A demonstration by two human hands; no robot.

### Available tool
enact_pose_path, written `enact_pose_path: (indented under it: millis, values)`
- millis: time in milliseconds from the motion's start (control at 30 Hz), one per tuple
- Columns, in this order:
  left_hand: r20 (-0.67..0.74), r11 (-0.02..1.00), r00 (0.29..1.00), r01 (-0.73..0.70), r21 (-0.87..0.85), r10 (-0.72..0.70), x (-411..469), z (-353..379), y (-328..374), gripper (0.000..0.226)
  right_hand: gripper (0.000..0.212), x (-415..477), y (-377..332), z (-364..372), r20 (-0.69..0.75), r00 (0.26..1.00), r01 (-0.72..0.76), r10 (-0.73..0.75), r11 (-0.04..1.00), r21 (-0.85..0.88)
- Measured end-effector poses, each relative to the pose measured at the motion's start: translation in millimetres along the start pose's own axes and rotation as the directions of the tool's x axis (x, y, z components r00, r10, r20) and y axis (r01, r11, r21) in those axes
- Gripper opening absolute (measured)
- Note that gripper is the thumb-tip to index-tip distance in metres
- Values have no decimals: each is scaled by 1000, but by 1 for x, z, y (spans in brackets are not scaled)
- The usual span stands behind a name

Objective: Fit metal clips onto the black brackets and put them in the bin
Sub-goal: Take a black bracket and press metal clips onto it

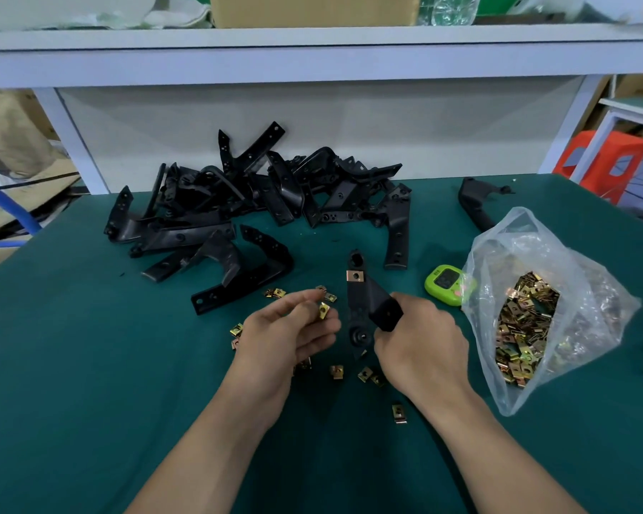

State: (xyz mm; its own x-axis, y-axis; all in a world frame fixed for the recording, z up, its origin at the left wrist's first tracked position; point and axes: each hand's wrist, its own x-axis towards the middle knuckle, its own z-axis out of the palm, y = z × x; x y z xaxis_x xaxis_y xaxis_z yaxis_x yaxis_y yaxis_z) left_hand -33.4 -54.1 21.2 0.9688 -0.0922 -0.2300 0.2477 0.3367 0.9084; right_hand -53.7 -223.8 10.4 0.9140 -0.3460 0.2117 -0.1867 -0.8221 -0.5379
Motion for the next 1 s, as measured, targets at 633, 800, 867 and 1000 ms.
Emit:
enact_pose_path:
  millis: [633, 800, 867, 1000]
  values:
    - [260, 981, 964, 103, -163, -58, 4, -13, 0, 26, 21, 1, 0, 1, -30, 1000, -7, 7, 1000, 6]
    - [339, 994, 940, 76, -84, -43, 1, -14, 2, 30, 18, 4, 1, 0, -58, 998, 7, -7, 1000, -12]
    - [373, 998, 927, 57, -22, -45, -2, -15, 5, 41, 17, 6, 2, -1, -61, 998, 13, -13, 1000, -6]
    - [391, 1000, 920, 10, 30, -21, -6, -14, 7, 50, 19, 6, 2, -2, -39, 999, 30, -31, 999, -12]
